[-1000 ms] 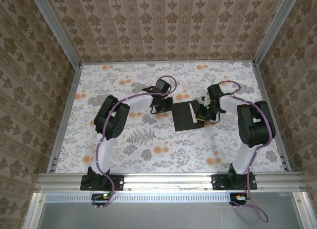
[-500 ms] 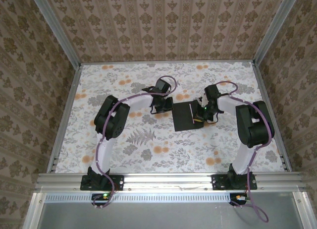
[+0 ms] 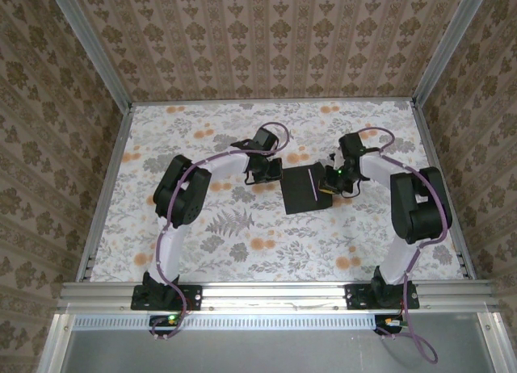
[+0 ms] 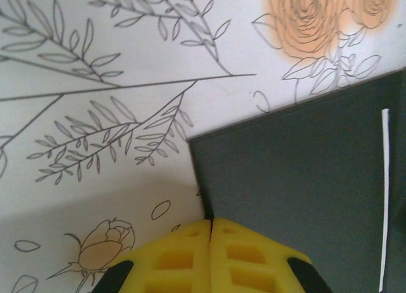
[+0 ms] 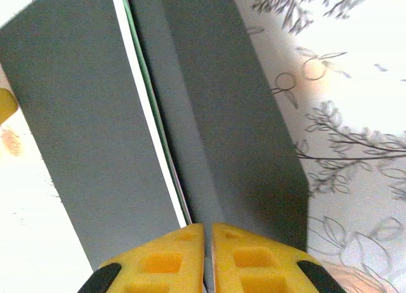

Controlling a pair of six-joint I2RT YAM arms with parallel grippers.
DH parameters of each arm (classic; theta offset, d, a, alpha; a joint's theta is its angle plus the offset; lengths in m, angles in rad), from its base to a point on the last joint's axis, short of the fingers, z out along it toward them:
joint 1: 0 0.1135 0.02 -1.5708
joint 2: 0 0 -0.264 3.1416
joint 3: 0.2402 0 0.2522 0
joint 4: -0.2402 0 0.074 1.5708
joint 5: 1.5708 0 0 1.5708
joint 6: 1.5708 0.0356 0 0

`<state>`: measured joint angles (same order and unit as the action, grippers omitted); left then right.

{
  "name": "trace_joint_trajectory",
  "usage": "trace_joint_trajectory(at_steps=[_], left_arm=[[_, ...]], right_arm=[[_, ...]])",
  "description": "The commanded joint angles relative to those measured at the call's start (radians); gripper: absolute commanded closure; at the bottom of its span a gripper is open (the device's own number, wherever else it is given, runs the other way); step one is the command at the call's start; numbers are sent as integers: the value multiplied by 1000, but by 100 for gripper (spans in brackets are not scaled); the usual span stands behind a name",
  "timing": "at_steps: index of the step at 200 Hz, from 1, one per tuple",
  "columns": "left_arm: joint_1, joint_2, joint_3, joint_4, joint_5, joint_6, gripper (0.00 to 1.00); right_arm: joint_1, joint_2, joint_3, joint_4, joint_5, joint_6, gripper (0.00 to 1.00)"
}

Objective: Place the letter into the envelope and seal it

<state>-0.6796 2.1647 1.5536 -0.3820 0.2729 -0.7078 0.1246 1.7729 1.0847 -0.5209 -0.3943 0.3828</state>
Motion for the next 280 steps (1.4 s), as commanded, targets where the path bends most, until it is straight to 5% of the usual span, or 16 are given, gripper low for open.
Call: trace_joint_trajectory(at_steps=[1,122,150,185,212,232,255,280], left_arm=[[8,8,52,-37,24,82,100],[14,-98,158,-148,-38,272,93],[25,-167,119,-159,-69,279,85],[44,-245,73,-190,-94,302,75],[69,-312,31,-224,-107,323,57],[92,-367,-7,-267,-129,343,31],[134,-435,-60,-335,-158,357,7],[189,-520,-122,-413,-207,377,0]], right_arm=[[-13,-60,32,-54,30,-22,86],[-33,-171,31,-45,4,-13,78],[-32,-188,30,-25,-17,-4,70],[-27,-209,30,-22,-31,7,49],[-5,-226,37,-22,-29,19,39],[28,-243,51,-21,13,25,1],[68,-253,73,9,42,39,0],[106,-238,105,9,49,46,0]])
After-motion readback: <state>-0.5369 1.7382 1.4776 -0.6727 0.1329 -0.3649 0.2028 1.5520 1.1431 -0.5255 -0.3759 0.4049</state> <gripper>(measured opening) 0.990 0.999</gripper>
